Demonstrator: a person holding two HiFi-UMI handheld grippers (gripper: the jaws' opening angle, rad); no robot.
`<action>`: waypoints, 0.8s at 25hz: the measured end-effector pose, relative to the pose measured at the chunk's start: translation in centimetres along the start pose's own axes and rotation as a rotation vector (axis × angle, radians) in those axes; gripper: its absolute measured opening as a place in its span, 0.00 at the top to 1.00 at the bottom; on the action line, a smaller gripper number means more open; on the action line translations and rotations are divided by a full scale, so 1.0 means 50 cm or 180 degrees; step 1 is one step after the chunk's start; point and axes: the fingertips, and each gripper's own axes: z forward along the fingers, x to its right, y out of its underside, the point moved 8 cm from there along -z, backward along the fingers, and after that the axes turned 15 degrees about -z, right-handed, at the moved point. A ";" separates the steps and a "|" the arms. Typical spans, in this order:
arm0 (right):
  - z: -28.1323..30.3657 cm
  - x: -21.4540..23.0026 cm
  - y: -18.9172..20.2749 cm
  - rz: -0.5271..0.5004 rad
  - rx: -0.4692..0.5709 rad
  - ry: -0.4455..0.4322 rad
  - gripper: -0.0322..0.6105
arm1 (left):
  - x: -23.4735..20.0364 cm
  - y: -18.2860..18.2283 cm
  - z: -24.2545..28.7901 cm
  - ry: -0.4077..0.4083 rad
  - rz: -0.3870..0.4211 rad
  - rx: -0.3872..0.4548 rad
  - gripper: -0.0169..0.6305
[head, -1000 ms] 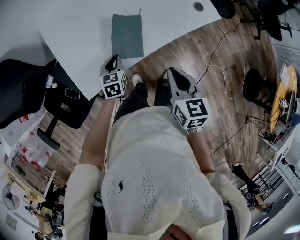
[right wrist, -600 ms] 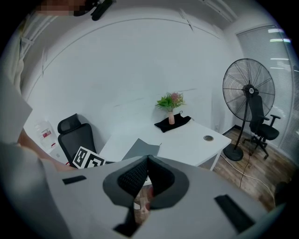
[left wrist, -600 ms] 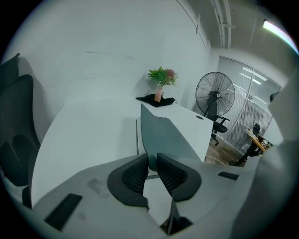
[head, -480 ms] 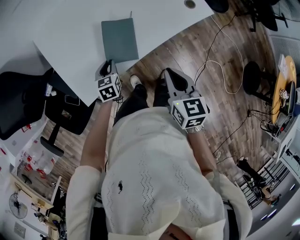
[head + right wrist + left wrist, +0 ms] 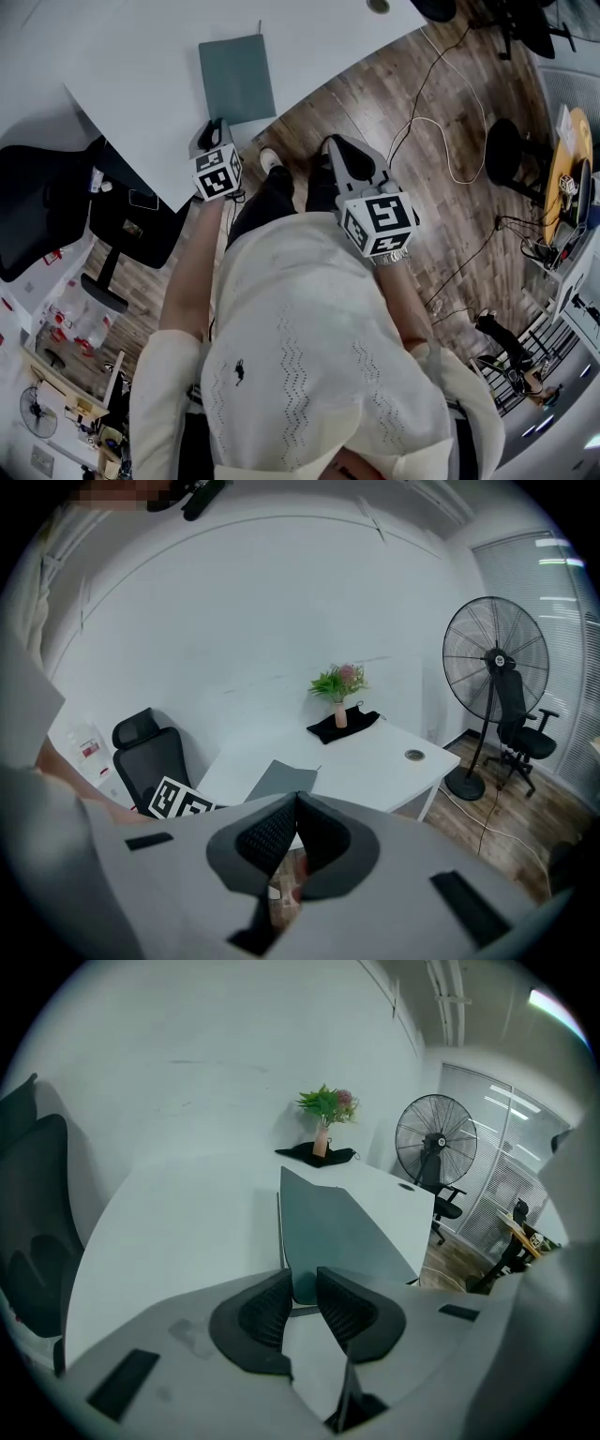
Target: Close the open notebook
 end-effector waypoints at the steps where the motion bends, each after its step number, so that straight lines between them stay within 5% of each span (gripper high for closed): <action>1: 0.001 -0.001 0.001 -0.0001 -0.0002 -0.0002 0.95 | -0.001 0.001 0.001 -0.0003 0.0010 -0.0001 0.86; 20: 0.004 0.000 0.008 0.0012 -0.0055 -0.0015 0.95 | -0.008 0.011 0.012 -0.0152 0.0323 -0.0080 0.79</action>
